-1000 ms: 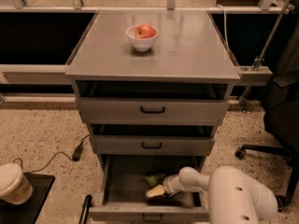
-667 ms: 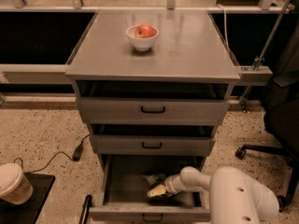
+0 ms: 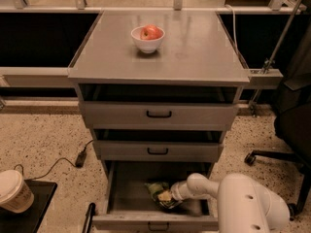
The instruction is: Pick green jalapeno chip bag from bottom drawer and place on counter
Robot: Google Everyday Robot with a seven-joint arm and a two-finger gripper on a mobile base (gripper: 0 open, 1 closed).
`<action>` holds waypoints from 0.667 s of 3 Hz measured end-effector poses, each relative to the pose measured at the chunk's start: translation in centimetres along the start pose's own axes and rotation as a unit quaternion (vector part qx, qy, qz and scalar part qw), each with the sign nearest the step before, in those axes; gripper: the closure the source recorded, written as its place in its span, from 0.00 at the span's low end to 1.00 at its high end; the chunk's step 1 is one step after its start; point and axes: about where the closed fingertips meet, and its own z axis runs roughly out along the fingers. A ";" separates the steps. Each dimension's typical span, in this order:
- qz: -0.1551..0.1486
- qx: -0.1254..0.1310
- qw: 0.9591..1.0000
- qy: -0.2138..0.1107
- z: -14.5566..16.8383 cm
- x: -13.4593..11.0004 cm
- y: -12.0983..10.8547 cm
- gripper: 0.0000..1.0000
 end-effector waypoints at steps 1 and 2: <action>0.000 0.000 1.000 0.000 0.0 0.0 0.0 0.69; 0.002 0.008 1.000 -0.007 -0.8 0.2 0.4 0.92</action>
Offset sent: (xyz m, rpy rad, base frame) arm -0.0169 -0.0138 0.0246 -0.0107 -0.0523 -0.0607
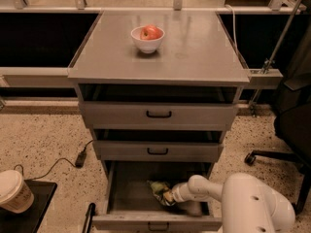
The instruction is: Pick green jalapeno chip bag from bottom drawer and place on counter
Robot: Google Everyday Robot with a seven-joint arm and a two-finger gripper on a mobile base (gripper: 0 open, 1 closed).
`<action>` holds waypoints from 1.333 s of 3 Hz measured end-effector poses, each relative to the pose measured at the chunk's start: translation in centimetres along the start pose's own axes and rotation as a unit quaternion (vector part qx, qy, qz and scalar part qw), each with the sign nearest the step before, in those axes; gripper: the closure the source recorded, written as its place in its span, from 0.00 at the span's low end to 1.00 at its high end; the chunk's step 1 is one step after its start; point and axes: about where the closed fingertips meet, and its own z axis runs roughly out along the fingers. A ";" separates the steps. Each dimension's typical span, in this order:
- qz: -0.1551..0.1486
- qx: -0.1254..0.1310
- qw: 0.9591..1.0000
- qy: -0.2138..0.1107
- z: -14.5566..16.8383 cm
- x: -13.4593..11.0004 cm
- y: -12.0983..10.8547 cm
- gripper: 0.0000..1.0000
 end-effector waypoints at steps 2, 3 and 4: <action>-0.004 0.129 0.986 -0.102 -15.2 -6.2 -3.4 1.00; -0.015 0.195 0.971 -0.138 -22.9 -9.7 -3.3 1.00; -0.036 0.217 0.962 -0.160 -26.0 -11.8 -2.1 1.00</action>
Offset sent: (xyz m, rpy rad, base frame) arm -0.0680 -0.0918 0.2440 -0.2018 -0.4181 -0.2694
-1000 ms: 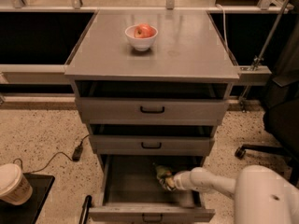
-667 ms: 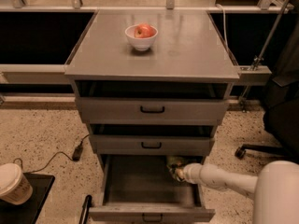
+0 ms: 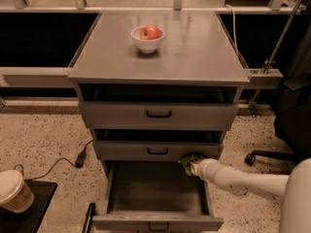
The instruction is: Pick green jalapeno chip bag from bottom drawer and place on counter
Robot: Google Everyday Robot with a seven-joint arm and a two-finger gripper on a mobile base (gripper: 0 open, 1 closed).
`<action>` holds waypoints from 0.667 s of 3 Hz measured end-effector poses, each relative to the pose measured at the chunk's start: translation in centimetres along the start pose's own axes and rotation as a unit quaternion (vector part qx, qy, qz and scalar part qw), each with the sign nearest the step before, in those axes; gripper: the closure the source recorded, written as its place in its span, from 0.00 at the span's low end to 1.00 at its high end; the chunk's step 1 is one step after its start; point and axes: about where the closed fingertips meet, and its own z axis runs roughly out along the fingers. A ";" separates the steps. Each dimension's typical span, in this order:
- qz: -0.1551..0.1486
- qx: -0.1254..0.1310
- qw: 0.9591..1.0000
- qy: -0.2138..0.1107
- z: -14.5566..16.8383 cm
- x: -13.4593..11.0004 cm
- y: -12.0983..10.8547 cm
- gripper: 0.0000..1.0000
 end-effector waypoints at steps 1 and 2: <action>0.000 0.000 1.000 0.000 0.0 0.0 0.0 1.00; -0.005 -0.030 0.999 0.018 -1.7 0.5 1.6 1.00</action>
Offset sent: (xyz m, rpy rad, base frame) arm -0.1039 0.0304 0.0376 0.0612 0.2111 0.2400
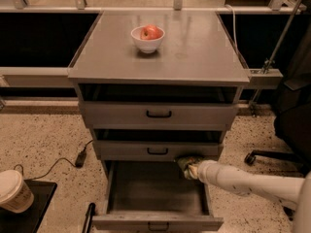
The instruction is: Pick green jalapeno chip bag from bottom drawer and place on counter
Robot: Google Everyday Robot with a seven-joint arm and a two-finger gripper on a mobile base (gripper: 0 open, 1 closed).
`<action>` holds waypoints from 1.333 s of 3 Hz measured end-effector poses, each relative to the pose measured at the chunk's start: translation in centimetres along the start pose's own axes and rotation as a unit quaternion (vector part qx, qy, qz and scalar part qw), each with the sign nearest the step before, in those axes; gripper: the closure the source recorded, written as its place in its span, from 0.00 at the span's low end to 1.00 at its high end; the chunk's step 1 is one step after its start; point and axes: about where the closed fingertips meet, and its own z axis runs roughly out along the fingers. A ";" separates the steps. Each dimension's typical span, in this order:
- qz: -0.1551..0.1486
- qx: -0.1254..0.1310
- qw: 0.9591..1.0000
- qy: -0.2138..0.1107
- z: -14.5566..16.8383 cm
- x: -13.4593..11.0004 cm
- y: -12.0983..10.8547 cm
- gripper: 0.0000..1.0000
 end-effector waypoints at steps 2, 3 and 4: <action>-0.004 0.010 0.997 0.074 -9.9 -0.8 2.5 1.00; -0.035 0.010 0.995 0.088 -11.7 -1.5 3.8 1.00; -0.037 0.004 0.996 0.082 -11.6 -2.1 3.9 1.00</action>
Offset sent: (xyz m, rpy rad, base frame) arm -0.1596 -0.0163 0.1638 -0.2957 0.1704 0.0168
